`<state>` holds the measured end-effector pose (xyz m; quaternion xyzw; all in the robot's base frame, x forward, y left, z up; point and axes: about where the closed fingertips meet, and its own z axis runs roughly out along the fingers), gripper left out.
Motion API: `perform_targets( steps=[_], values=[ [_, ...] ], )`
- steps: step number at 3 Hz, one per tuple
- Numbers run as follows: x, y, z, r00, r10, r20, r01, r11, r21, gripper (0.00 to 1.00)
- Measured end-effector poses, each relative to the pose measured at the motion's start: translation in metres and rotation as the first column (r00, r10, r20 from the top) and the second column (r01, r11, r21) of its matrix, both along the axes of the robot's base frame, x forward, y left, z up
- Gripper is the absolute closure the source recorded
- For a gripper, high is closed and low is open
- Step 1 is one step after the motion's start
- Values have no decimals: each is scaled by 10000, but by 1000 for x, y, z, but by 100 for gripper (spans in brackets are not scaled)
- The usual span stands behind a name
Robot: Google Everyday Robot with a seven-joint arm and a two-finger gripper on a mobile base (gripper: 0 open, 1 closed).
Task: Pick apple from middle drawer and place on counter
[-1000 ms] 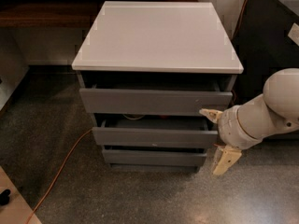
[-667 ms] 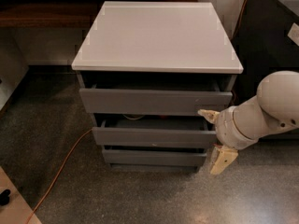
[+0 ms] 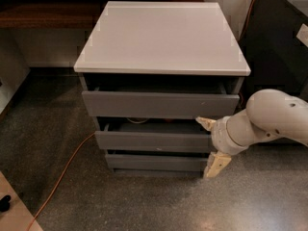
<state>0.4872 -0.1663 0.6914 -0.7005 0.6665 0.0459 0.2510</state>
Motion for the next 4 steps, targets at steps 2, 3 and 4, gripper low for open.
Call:
perform_targets(
  steps=[2,3,4],
  values=[
    [36,6,-61,9985,11,556,11,9992,-409,0],
    [50,11,-94,9965,30,830,15,9985,-547,0],
    [68,14,-126,9950,63,1000,-12,9987,-506,0]
  ],
)
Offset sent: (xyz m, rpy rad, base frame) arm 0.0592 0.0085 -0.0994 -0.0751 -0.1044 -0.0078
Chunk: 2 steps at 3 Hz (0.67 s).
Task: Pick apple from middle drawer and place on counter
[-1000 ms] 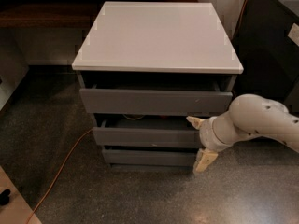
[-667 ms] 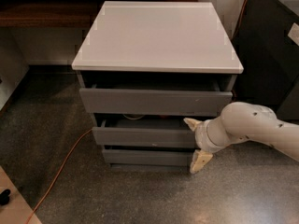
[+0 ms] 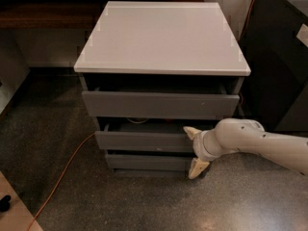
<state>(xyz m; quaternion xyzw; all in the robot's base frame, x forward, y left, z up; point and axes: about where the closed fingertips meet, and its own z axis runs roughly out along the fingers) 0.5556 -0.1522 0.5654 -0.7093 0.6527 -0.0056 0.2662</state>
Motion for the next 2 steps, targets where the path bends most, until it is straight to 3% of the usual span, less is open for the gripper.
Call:
perform_targets(
  steps=[2],
  values=[
    [43,4,-50,9995,-239,-202,258,9944,1024,0]
  ],
)
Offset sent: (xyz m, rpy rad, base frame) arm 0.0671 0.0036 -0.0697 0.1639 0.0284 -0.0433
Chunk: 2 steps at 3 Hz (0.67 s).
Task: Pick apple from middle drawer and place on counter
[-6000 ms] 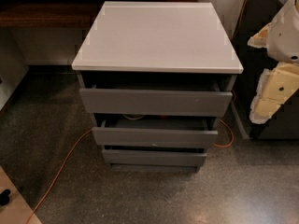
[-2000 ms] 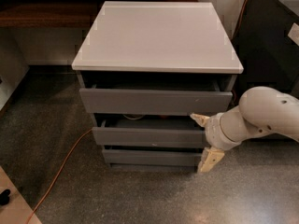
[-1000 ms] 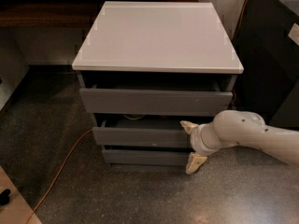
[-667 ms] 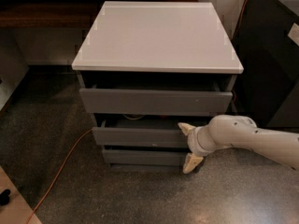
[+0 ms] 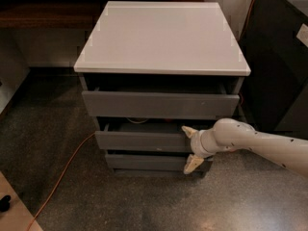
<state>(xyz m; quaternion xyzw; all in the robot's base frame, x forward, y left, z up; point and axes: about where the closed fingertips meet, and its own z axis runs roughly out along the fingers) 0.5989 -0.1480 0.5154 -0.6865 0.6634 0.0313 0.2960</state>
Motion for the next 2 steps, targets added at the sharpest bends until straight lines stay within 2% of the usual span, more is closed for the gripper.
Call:
perform_targets(
  steps=[2],
  values=[
    [2,-2,-13,9999,-114,-105,114,9999,35,0]
  ],
)
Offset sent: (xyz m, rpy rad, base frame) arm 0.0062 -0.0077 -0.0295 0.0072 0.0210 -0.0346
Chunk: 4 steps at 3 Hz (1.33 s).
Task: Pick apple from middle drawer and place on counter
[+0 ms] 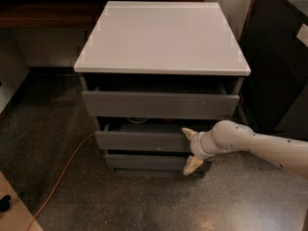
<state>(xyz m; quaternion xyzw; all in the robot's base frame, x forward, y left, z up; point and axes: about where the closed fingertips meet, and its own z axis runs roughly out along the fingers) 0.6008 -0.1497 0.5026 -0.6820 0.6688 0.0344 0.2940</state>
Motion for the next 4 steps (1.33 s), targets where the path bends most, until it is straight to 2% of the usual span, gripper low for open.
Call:
perform_targets(
  steps=[2,4],
  values=[
    [30,-3,-37,9992,-350,168,348,9993,137,0],
    [76,2,-70,9994,-355,-43,356,9993,135,0]
  ],
)
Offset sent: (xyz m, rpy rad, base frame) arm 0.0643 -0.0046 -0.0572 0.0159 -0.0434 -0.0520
